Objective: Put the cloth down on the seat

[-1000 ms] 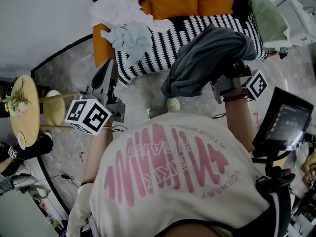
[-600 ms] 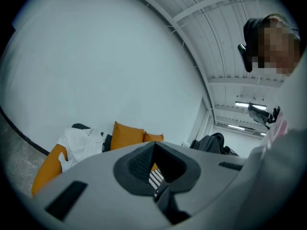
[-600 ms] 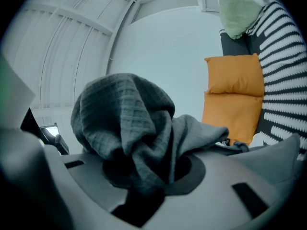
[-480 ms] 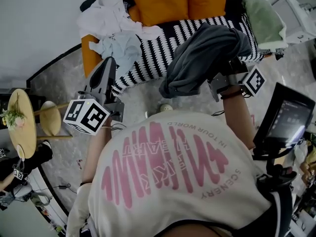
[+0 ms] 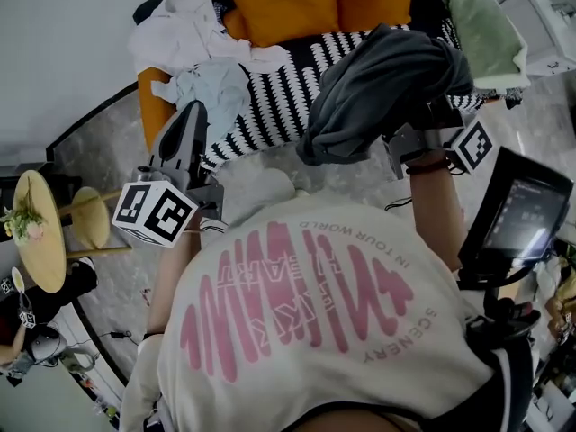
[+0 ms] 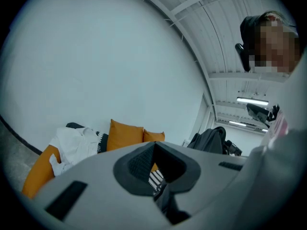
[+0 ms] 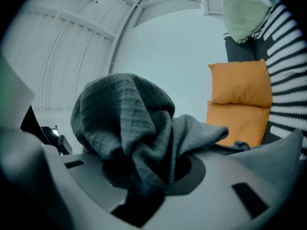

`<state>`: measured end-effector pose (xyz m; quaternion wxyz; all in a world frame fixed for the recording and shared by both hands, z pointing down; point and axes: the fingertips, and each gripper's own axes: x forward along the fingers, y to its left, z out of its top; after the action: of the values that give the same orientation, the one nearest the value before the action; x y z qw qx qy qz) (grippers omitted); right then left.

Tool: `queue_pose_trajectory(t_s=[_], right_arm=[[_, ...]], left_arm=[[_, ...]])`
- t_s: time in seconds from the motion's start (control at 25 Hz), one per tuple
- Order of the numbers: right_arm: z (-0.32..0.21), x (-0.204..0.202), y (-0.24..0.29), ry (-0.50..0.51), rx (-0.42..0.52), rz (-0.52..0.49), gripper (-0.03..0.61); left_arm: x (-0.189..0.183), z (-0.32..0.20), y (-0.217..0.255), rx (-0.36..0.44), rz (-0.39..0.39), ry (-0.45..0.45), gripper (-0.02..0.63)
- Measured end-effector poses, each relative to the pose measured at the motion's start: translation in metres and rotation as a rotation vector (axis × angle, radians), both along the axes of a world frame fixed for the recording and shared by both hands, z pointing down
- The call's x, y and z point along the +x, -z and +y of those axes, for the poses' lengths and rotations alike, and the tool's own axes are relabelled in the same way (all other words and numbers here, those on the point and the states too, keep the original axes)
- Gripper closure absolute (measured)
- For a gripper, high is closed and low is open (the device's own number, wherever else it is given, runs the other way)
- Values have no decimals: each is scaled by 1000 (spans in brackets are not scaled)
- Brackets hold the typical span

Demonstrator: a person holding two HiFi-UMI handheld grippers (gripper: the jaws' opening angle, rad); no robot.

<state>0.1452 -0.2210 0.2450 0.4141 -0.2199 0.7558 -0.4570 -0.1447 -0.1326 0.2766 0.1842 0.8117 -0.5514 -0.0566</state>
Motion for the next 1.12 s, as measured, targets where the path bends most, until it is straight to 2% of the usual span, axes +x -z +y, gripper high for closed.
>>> queue_pose_trajectory(t_s=[0.28, 0.52, 0.76, 0.96, 1.12], right_arm=[[-25, 7, 3, -31, 3, -41, 466], [-61, -10, 0, -41, 0, -26, 466], [-66, -17, 8, -52, 15, 15, 466], [-80, -15, 21, -75, 116, 51, 466], [-97, -18, 32, -86, 149, 63, 466]], left_arm=[[-24, -15, -1, -4, -4, 97, 606], [-43, -54, -5, -15, 6, 90, 606], [-56, -61, 0, -19, 29, 113, 606], [-65, -71, -8, -44, 31, 118, 606], [-77, -77, -11, -58, 33, 125, 606]])
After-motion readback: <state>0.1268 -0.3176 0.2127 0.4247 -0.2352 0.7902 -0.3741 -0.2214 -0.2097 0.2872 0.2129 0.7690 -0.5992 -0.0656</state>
